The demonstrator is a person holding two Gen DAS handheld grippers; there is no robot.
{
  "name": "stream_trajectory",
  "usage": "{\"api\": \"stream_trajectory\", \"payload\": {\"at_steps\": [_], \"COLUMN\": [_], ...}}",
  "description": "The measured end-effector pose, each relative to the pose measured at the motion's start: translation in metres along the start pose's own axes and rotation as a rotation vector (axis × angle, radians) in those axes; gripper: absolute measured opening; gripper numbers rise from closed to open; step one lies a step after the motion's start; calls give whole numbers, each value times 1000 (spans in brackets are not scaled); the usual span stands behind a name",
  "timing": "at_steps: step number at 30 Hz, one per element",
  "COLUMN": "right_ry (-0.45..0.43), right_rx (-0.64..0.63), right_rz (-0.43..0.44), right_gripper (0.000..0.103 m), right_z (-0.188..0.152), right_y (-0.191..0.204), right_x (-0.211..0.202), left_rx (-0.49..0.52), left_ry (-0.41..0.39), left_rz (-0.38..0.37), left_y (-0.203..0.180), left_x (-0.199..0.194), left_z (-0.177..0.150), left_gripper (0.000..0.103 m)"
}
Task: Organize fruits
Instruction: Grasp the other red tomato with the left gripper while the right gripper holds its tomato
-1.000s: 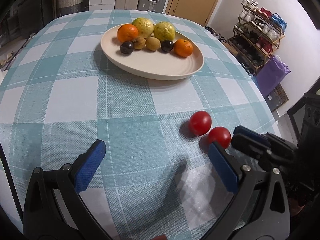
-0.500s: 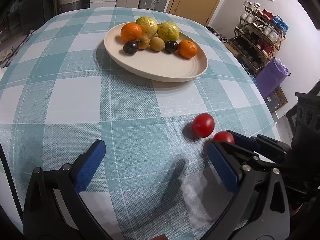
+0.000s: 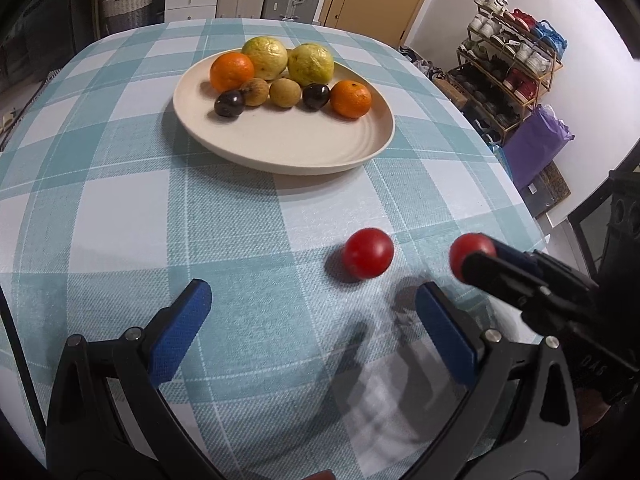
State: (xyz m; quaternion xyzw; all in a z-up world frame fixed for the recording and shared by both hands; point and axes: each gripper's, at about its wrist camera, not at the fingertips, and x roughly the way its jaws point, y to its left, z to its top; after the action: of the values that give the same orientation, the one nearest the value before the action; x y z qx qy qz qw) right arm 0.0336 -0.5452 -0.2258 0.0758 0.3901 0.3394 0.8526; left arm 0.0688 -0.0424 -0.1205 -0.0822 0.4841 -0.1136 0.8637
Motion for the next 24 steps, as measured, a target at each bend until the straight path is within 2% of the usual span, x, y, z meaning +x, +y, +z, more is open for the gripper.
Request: {"api": "stream_trajectory", "payload": {"at_steps": [6, 9, 12, 14, 16, 17, 18, 24], "right_ry": [-32, -36, -33, -32, -32, -32, -31, -23], "right_rx": [22, 29, 38, 40, 41, 41, 41, 37], "right_rz": [-12, -20, -23, -27, -27, -26, -24, -21], "right_gripper": [30, 30, 30, 30, 30, 30, 30, 30], "right_z": [5, 6, 6, 7, 8, 8, 9, 13], "right_y": [-12, -17, -21, -23, -25, -25, -25, -25], "right_x": [-8, -10, -10, -10, -10, -10, -9, -3], "left_rx": [-16, -9, 9, 23, 32, 37, 41, 30], "left_ry": [16, 21, 33, 52, 53, 49, 48, 40], "left_rz": [-61, -93, -138, -177, -202, -210, -220, -256], "left_y": [-3, -7, -13, -16, -18, -19, -19, -14], "left_x": [9, 12, 15, 18, 18, 18, 18, 19], "left_z": [10, 14, 17, 17, 17, 17, 18, 23], "left_gripper": [96, 86, 66, 48, 39, 27, 23, 22]}}
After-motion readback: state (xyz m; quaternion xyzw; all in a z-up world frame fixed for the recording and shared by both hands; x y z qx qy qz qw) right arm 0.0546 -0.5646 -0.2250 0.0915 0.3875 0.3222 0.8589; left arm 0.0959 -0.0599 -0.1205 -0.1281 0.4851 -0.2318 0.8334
